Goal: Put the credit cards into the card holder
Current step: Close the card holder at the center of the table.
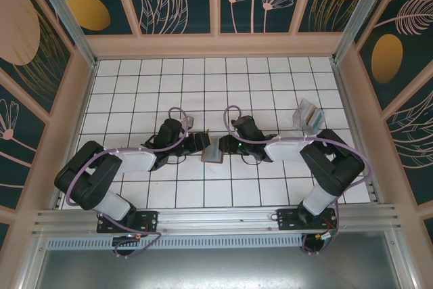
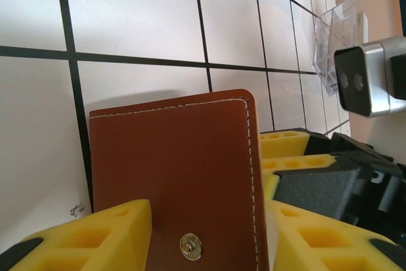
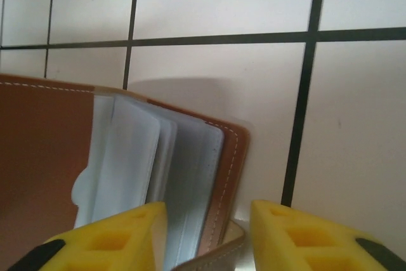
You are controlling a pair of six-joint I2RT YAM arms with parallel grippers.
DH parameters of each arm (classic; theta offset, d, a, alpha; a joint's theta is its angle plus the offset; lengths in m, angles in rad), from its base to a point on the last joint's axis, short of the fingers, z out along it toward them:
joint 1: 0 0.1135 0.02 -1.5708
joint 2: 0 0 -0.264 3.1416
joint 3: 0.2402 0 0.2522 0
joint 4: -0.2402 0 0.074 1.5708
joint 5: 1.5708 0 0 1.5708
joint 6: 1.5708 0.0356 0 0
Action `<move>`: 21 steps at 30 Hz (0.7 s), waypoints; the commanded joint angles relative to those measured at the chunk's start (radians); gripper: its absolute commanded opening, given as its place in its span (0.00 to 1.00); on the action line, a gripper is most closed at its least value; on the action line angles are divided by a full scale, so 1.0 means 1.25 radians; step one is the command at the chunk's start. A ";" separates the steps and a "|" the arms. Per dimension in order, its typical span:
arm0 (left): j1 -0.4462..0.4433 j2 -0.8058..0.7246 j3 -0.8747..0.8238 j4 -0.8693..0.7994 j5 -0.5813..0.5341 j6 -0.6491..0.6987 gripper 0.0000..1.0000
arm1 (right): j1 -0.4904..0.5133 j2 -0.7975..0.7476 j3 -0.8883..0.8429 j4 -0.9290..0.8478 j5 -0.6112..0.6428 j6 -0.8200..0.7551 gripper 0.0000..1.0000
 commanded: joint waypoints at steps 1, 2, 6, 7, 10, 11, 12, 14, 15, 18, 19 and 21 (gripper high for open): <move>-0.004 0.005 0.007 0.012 0.011 0.025 0.48 | -0.012 -0.063 -0.024 0.019 -0.011 0.002 0.43; -0.005 0.006 0.008 0.006 0.012 0.029 0.47 | -0.015 -0.072 -0.027 0.014 -0.012 0.002 0.43; -0.005 0.005 0.002 0.018 0.027 0.035 0.40 | -0.023 -0.093 -0.025 0.004 -0.032 -0.005 0.44; -0.005 0.005 0.004 0.016 0.032 0.038 0.40 | -0.022 -0.096 -0.024 0.002 -0.032 -0.007 0.44; -0.006 -0.010 0.019 -0.007 0.049 0.049 0.49 | -0.025 -0.096 -0.024 -0.005 -0.030 -0.006 0.44; -0.008 -0.023 0.020 -0.014 0.047 0.054 0.51 | -0.025 -0.095 -0.022 -0.011 -0.032 -0.004 0.44; -0.008 -0.036 0.020 -0.021 0.043 0.058 0.53 | -0.026 -0.094 -0.019 -0.019 -0.032 -0.003 0.44; -0.008 -0.058 0.019 -0.039 0.031 0.070 0.56 | -0.024 -0.096 -0.012 -0.054 -0.015 0.006 0.44; -0.008 -0.066 0.019 -0.043 0.031 0.074 0.57 | -0.023 -0.100 -0.008 -0.079 -0.002 0.016 0.47; -0.012 -0.084 0.006 -0.034 0.043 0.072 0.59 | -0.010 -0.121 0.016 -0.160 0.042 0.052 0.53; -0.015 -0.087 -0.001 -0.019 0.046 0.071 0.59 | 0.002 -0.123 0.030 -0.186 0.057 0.057 0.54; -0.020 -0.082 -0.010 0.008 0.056 0.071 0.58 | 0.027 -0.113 0.057 -0.222 0.076 0.067 0.54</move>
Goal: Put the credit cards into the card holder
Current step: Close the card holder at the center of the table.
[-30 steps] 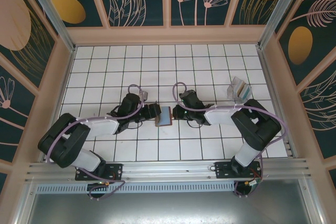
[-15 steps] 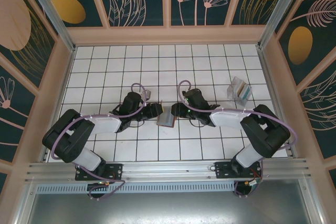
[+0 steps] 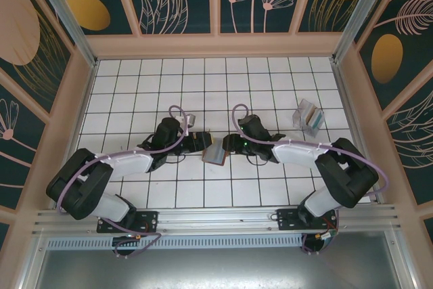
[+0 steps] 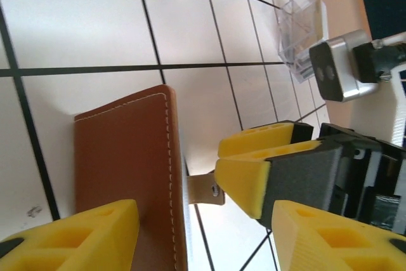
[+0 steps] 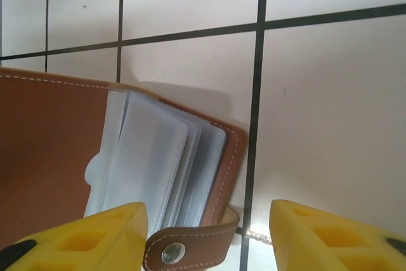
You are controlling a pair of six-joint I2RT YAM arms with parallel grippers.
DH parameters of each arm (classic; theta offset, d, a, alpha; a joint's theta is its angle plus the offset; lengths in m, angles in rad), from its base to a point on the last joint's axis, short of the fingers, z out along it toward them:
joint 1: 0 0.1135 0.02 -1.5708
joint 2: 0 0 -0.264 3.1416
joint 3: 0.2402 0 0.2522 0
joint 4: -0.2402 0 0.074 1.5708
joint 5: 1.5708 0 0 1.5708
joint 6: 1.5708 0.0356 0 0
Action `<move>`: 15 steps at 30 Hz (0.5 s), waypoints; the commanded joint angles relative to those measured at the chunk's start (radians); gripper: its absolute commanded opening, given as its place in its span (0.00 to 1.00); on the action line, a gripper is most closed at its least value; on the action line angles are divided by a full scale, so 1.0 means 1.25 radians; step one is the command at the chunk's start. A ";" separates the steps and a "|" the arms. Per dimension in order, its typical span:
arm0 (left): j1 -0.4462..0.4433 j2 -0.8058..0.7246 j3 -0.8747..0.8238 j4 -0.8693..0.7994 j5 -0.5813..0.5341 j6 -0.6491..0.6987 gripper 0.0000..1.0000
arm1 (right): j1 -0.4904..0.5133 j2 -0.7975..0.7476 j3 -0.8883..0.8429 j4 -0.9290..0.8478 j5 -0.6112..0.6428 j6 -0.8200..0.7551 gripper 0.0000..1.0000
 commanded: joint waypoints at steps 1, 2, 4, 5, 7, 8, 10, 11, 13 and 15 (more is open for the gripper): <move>-0.009 0.002 -0.010 0.036 0.031 0.022 0.57 | 0.038 -0.009 0.061 -0.088 0.050 0.034 0.54; -0.010 0.009 -0.005 0.037 0.040 0.024 0.56 | 0.046 0.001 0.070 -0.092 0.057 0.041 0.54; -0.012 0.026 0.002 0.040 0.049 0.025 0.54 | 0.055 0.024 0.084 -0.089 0.062 0.055 0.53; -0.013 0.030 0.002 0.046 0.051 0.024 0.52 | 0.056 0.032 0.089 -0.089 0.064 0.060 0.51; -0.014 0.038 0.005 0.050 0.052 0.024 0.48 | 0.059 0.039 0.092 -0.087 0.068 0.067 0.46; -0.013 0.041 0.008 0.047 0.053 0.025 0.47 | 0.060 0.040 0.092 -0.089 0.071 0.070 0.42; -0.014 0.044 0.010 0.042 0.054 0.028 0.45 | 0.061 0.035 0.089 -0.094 0.076 0.075 0.36; -0.014 0.044 0.007 0.043 0.051 0.028 0.44 | 0.062 0.032 0.087 -0.097 0.080 0.075 0.32; -0.014 0.050 0.002 0.048 0.047 0.031 0.40 | 0.062 0.026 0.080 -0.105 0.095 0.078 0.27; -0.015 0.058 0.002 0.049 0.051 0.032 0.36 | 0.060 0.023 0.073 -0.114 0.104 0.079 0.25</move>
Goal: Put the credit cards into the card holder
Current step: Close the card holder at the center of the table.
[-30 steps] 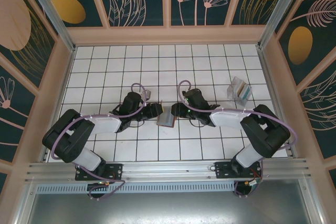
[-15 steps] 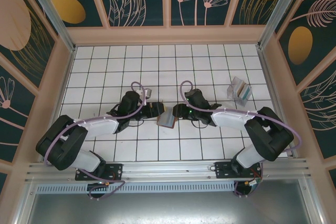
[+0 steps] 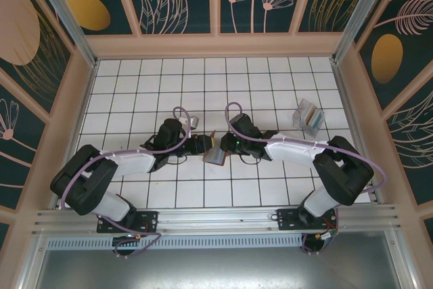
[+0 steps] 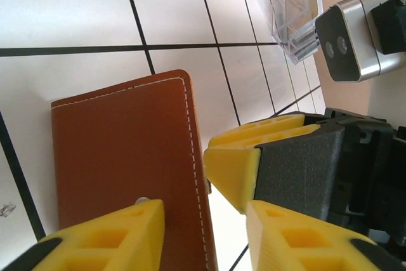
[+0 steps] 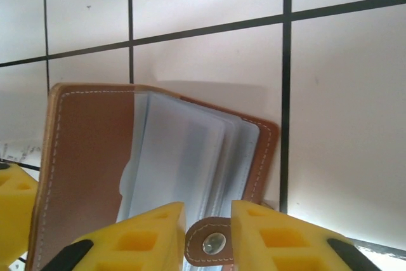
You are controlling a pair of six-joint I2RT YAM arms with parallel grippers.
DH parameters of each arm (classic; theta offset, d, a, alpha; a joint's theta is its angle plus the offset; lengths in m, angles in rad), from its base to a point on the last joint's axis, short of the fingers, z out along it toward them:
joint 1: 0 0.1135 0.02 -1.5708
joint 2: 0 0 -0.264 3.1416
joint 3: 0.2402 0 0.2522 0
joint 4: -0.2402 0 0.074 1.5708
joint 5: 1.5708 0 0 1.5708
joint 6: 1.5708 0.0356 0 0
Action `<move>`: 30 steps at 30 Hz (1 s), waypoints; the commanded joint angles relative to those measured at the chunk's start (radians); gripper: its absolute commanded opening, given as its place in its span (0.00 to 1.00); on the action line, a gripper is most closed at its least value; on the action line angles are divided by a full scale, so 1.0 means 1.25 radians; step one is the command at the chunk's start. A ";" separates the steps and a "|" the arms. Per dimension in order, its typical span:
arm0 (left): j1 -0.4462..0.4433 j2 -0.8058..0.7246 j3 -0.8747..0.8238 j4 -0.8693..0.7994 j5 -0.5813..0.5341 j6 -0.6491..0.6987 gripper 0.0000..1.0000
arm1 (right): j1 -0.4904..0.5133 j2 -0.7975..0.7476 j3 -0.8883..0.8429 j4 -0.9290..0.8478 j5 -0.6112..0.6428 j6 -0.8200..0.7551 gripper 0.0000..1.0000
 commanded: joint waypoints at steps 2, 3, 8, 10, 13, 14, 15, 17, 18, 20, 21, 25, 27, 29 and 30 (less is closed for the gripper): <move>-0.008 0.020 -0.002 0.029 0.015 0.012 0.33 | 0.005 -0.007 -0.004 -0.040 0.035 0.018 0.22; -0.008 0.018 -0.007 0.035 0.015 0.010 0.32 | 0.007 -0.010 -0.007 -0.041 0.035 0.019 0.22; -0.009 0.025 -0.007 0.030 0.017 0.021 0.26 | 0.012 -0.031 -0.018 -0.049 0.055 0.025 0.19; -0.014 0.026 -0.009 0.035 0.012 0.019 0.25 | 0.012 -0.037 -0.018 -0.052 0.053 0.025 0.18; -0.021 0.042 -0.005 0.039 0.012 0.025 0.25 | 0.014 -0.045 -0.020 -0.060 0.051 0.027 0.22; -0.023 0.048 -0.003 0.037 0.011 0.026 0.25 | 0.014 -0.048 -0.021 -0.063 0.050 0.027 0.24; -0.025 0.054 -0.003 0.037 0.009 0.026 0.25 | 0.014 -0.053 -0.021 -0.066 0.051 0.030 0.25; -0.028 0.056 -0.006 0.040 0.000 0.024 0.25 | 0.015 -0.059 -0.020 -0.070 0.048 0.028 0.28; -0.030 0.058 -0.007 0.041 -0.004 0.025 0.26 | 0.016 -0.061 -0.019 -0.074 0.048 0.026 0.32; -0.031 0.067 -0.002 0.037 -0.004 0.030 0.26 | 0.019 -0.058 -0.017 -0.077 0.051 0.022 0.38; -0.032 0.074 0.003 0.032 -0.004 0.032 0.26 | 0.020 -0.057 -0.017 -0.075 0.051 0.022 0.40; -0.039 0.104 0.010 0.034 -0.009 0.030 0.27 | 0.023 -0.043 -0.006 -0.066 0.037 0.019 0.41; -0.039 0.116 0.013 0.034 -0.011 0.030 0.27 | 0.030 -0.042 -0.004 -0.066 0.045 0.018 0.41; -0.040 0.121 0.018 0.031 -0.011 0.030 0.26 | 0.031 -0.038 -0.008 -0.060 0.044 0.020 0.44; -0.040 0.118 0.017 0.034 -0.016 0.025 0.26 | 0.031 -0.032 -0.008 -0.059 0.042 0.021 0.44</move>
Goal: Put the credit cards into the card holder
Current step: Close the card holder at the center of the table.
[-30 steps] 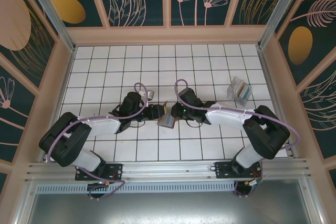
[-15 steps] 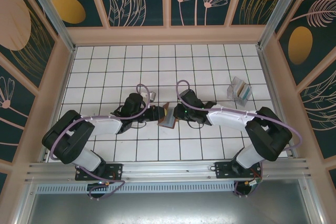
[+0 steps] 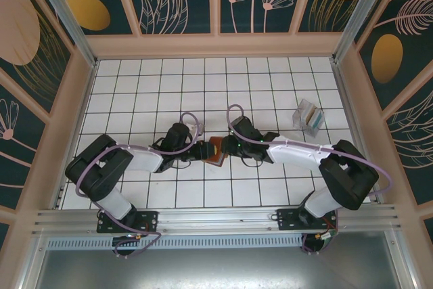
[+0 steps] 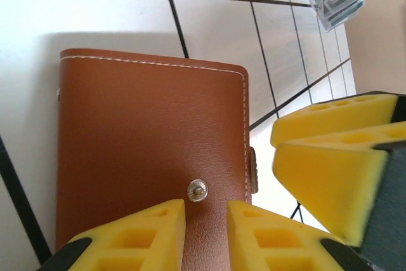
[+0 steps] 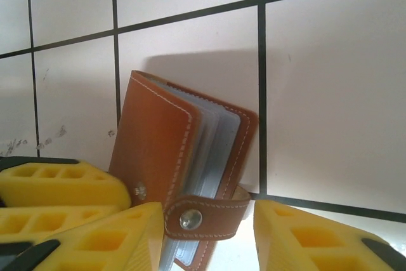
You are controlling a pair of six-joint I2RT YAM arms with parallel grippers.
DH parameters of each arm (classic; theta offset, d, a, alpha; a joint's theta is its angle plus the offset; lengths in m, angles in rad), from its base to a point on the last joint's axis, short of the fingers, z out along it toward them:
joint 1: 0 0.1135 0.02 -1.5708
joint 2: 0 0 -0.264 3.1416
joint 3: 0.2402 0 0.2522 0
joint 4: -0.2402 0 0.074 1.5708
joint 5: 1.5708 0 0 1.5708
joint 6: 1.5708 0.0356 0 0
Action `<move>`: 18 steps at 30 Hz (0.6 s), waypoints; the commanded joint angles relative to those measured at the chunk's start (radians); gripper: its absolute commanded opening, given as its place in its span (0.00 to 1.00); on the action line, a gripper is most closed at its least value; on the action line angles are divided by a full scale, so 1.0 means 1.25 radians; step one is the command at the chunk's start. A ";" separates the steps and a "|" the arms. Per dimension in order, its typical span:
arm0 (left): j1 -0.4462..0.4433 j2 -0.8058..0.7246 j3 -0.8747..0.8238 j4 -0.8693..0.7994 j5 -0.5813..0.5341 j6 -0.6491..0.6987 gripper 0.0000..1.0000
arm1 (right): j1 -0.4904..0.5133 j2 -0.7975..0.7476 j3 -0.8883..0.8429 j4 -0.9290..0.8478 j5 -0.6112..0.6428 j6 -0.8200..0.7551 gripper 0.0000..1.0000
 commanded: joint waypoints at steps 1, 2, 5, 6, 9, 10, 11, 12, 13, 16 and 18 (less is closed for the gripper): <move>-0.005 0.001 0.011 -0.003 -0.018 0.006 0.26 | 0.007 0.012 0.001 -0.003 0.001 0.001 0.45; -0.005 -0.004 0.008 0.001 -0.022 0.005 0.26 | 0.008 0.017 0.000 0.001 -0.003 0.004 0.45; -0.005 -0.025 0.004 -0.010 -0.044 0.004 0.26 | 0.016 0.026 -0.007 0.020 -0.006 0.016 0.45; -0.005 -0.031 0.005 -0.021 -0.053 0.006 0.26 | 0.017 0.032 -0.005 0.024 -0.008 0.020 0.45; -0.005 -0.023 0.009 -0.057 -0.073 0.011 0.27 | 0.020 0.043 0.008 0.025 -0.007 0.024 0.45; -0.005 -0.013 0.010 -0.059 -0.077 0.009 0.26 | 0.022 0.045 0.010 0.026 -0.005 0.023 0.45; -0.005 0.000 0.008 -0.055 -0.076 0.002 0.26 | 0.022 0.047 0.011 0.027 -0.005 0.024 0.45; -0.005 0.012 0.006 -0.043 -0.071 -0.006 0.26 | 0.022 0.049 0.013 0.027 -0.005 0.023 0.44; -0.005 0.021 0.004 -0.030 -0.069 -0.015 0.26 | 0.022 0.053 0.017 0.025 -0.006 0.023 0.42; -0.005 0.031 0.003 -0.020 -0.079 -0.024 0.26 | 0.022 0.060 0.026 0.016 -0.004 0.018 0.35; -0.005 0.038 0.012 -0.034 -0.087 -0.017 0.26 | 0.022 0.065 0.027 0.006 0.004 0.019 0.31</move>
